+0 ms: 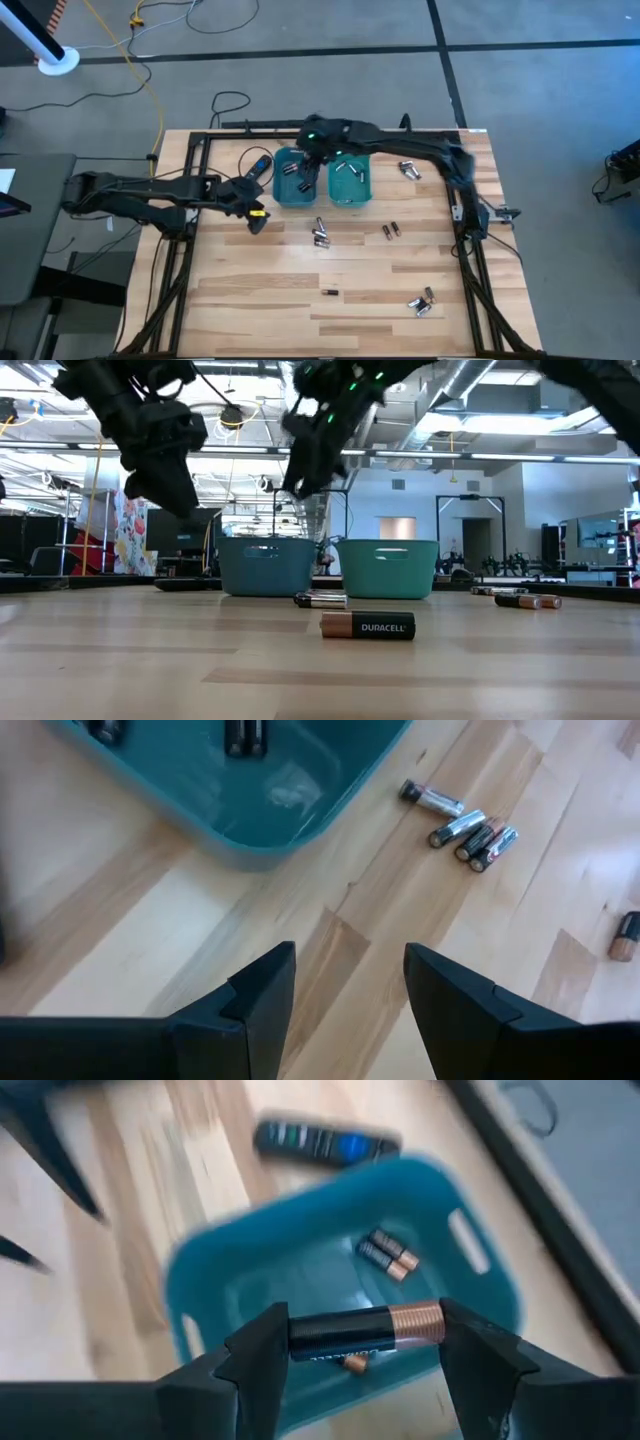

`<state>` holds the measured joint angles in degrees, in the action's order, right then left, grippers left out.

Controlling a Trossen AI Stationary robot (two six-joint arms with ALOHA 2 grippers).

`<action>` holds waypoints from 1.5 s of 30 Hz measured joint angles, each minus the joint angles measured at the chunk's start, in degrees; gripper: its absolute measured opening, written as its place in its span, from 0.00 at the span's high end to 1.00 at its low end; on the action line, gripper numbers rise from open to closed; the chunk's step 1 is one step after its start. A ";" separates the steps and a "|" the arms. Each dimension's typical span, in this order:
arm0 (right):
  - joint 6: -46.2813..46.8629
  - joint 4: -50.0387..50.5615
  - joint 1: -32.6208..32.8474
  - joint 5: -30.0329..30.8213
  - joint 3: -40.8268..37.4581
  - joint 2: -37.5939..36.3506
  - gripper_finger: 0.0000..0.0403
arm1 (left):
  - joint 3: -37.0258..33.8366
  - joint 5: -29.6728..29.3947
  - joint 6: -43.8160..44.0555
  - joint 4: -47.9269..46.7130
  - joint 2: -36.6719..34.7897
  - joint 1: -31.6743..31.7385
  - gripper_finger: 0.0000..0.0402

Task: Sort batteries
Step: Put the black battery into the blue bin

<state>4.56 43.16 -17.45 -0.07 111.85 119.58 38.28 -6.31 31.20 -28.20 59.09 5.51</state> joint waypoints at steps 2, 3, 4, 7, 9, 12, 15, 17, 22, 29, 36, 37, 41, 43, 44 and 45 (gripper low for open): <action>-1.98 2.11 0.38 0.02 2.40 3.71 0.42 | 0.00 -1.57 0.09 0.14 -1.90 -0.94 0.54; -2.78 2.90 0.49 0.00 3.42 5.45 0.42 | 0.00 -2.26 0.21 0.12 -2.84 -1.34 0.54; -3.11 3.30 0.58 0.00 4.30 7.04 0.42 | 0.00 -3.04 0.58 0.12 -3.82 -1.71 0.54; -3.15 3.38 0.54 0.00 6.57 11.28 0.42 | 0.00 -4.63 1.61 0.11 -6.60 -2.32 0.54; -3.15 3.42 0.54 0.00 8.05 13.63 0.42 | 0.00 -5.26 1.82 0.17 -8.12 -2.50 0.54; -4.11 3.47 0.43 0.01 10.17 16.57 0.42 | 0.00 -5.60 1.93 0.17 -9.98 -2.50 0.54; -5.91 4.28 0.05 0.02 11.99 19.26 0.42 | 0.00 -5.73 2.05 0.17 -11.12 -2.50 0.54; -6.89 5.30 -0.01 0.00 13.24 20.85 0.42 | 0.00 -5.74 2.05 0.12 -11.61 -2.50 0.54; -7.86 6.42 -0.01 -0.03 14.96 23.00 0.42 | 0.00 -5.74 1.96 0.08 -11.76 -2.50 0.54; -4.93 6.76 -0.20 -0.07 14.91 23.18 0.42 | 0.00 -5.73 1.49 0.08 -11.76 -2.50 0.54; 0.39 6.34 -0.81 -0.09 14.87 22.98 0.37 | 0.00 -5.73 1.44 0.06 -11.76 -2.50 0.54; 0.39 6.32 -0.79 -0.10 14.87 22.98 0.36 | 0.00 -5.72 1.46 0.06 -11.76 -2.50 0.54; 0.41 6.31 -0.66 -0.13 14.85 22.98 0.34 | 0.00 -5.72 1.55 0.06 -11.76 -2.50 0.54; 0.43 6.30 -0.66 -0.13 14.85 22.98 0.34 | 0.00 -5.72 1.57 0.06 -11.76 -2.50 0.54; 0.43 6.29 -0.67 -0.13 14.85 22.97 0.34 | 0.00 -5.72 1.57 0.06 -11.76 -2.50 0.54; 0.47 6.31 -0.69 -0.13 14.85 22.96 0.34 | 0.00 -5.72 1.58 0.06 -11.76 -2.50 0.54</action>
<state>5.03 49.47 -18.13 -0.21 126.69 142.54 38.28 -12.03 32.78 -28.14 47.33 3.01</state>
